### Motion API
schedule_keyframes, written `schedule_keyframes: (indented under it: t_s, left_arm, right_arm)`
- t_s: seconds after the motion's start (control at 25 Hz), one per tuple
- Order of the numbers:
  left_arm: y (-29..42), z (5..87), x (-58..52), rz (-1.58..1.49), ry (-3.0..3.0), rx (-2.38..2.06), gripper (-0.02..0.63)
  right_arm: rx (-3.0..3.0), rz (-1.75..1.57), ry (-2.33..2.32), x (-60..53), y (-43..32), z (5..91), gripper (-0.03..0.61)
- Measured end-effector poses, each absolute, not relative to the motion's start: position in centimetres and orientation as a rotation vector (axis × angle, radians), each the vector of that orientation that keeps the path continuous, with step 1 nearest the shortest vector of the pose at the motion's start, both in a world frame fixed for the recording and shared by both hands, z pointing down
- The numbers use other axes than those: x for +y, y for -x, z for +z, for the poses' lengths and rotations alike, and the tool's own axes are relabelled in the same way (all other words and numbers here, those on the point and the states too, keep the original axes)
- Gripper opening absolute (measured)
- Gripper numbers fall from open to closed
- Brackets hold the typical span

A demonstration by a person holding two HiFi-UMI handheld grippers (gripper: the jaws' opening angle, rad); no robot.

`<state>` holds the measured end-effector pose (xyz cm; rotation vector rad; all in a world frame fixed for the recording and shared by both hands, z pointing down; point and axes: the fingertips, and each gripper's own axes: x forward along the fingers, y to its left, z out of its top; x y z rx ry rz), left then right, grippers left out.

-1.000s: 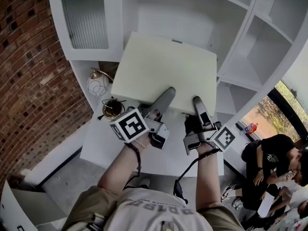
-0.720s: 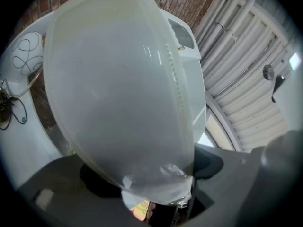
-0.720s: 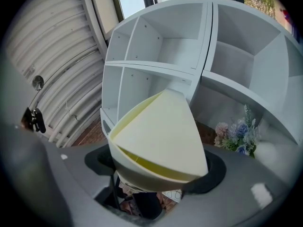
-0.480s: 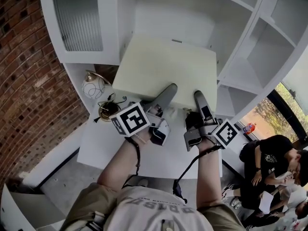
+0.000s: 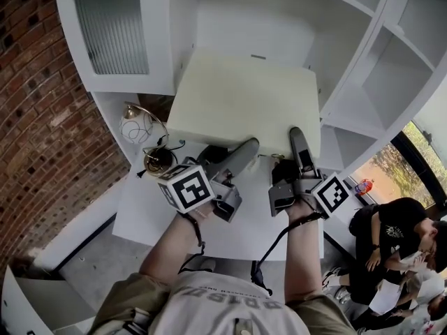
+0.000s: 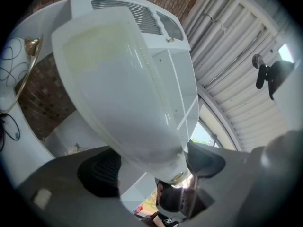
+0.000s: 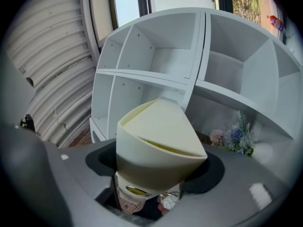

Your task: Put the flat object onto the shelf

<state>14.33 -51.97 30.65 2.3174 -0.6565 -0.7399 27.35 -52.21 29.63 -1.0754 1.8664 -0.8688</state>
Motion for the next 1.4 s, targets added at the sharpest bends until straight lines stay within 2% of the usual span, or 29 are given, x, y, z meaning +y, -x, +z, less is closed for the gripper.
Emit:
schedule_keyframes:
  t_s: [0.48,0.72,1.4]
  left_arm:
    - [-14.1,31.5,-52.3,-0.713,-2.327,-0.721,0.451]
    - [-14.2,30.8,-52.5,-0.727,-2.332,-0.714,0.451]
    - [-13.8,28.8,-55.0,-0.739,-2.359,-0.72,0.451]
  right_arm:
    - [1.873,-0.83,1.047,-52.9,-27.8,28.8,0.4]
    - [1.914,-0.782,0.996,-52.0,-27.4,28.0,0.448]
    - [2.01,-0.783,0.922,-51.9,-24.3,28.4,0.448]
